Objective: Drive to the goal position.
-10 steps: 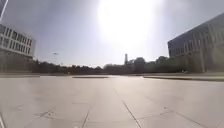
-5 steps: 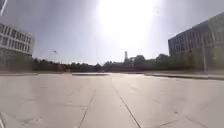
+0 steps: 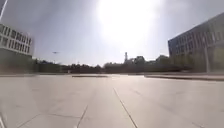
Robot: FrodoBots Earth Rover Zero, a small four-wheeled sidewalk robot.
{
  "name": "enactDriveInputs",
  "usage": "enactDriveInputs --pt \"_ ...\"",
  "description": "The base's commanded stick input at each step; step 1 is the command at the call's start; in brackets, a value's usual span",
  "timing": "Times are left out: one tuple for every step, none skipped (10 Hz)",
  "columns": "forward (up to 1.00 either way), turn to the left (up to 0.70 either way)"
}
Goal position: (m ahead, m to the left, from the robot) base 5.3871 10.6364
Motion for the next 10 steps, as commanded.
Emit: enactDriveInputs --pt "0.65 0.0" --pt "0.65 0.0" --pt "0.65 0.0" --pt "0.65 0.0" --pt "0.65 0.0" --pt "0.65 0.0" --pt "0.65 0.0" --pt "0.66 0.0" --pt "0.68 0.01" --pt "0.7 0.08"
